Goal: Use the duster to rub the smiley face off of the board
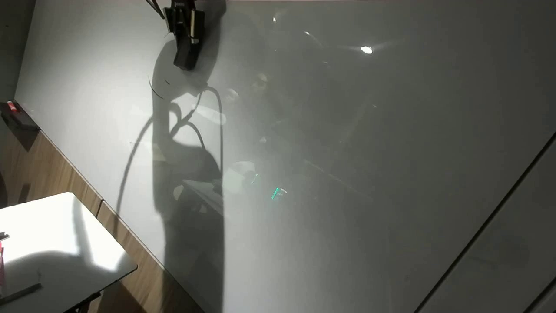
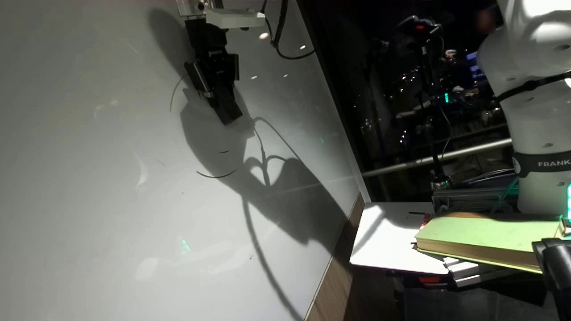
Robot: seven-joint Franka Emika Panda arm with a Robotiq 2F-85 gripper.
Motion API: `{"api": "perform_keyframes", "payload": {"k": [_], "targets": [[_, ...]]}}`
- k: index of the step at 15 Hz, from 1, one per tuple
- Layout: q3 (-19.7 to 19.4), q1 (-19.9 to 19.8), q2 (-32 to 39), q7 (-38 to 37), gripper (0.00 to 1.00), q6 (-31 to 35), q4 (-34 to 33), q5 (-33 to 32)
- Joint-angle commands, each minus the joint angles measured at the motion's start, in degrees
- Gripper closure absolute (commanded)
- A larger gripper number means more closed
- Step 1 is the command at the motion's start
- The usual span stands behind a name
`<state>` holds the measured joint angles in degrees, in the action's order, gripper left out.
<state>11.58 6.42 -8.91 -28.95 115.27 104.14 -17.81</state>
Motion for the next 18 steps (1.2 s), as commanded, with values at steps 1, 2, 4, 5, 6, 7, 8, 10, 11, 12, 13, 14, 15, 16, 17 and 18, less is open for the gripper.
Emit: {"api": "perform_keyframes", "payload": {"k": [1, 2, 4, 5, 6, 7, 8, 10, 11, 12, 13, 14, 15, 16, 17, 18], "targets": [[2.5, 2.6, -4.7, -0.5, 0.69, -1.3, 1.1, 3.7], [3.4, 3.2, -5.1, -1.0, 0.69, -0.3, 2.4, 4.3], [6.3, 5.2, -6.0, -2.6, 0.69, 0.5, 3.0, 5.3], [8.2, 6.3, -6.5, -4.1, 0.69, 1.1, 3.4, 5.3], [10.6, 7.4, -6.7, -6.1, 0.69, 1.1, 3.3, 4.8], [13.1, 8.6, -6.5, -8.4, 0.69, 1.3, 3.5, 4.0], [15.1, 9.3, -5.9, -10.3, 0.69, 1.9, 3.7, 2.8], [17.7, 9.7, -4.4, -12.8, 0.69, 2.6, 3.6, 0.4], [18.8, 9.6, -3.5, -13.9, 0.69, 2.9, 3.7, -1.1], [19.0, 9.2, -2.5, -14.2, 0.69, 2.5, 3.6, -2.5], [18.8, 8.8, -1.7, -14.3, 0.69, 2.3, 3.8, -4.1], [17.9, 8.4, -0.8, -13.9, 0.69, 2.2, 3.7, -5.6], [16.7, 7.7, 0.4, -12.9, 0.69, 1.9, 3.0, -6.8], [15.5, 7.1, 1.5, -12.4, 0.69, 1.6, 2.2, -7.8], [14.4, 6.7, 2.4, -12.0, 0.69, 1.4, 1.5, -8.7], [13.2, 6.2, 3.5, -11.6, 0.69, 0.8, 0.1, -9.3]]}}
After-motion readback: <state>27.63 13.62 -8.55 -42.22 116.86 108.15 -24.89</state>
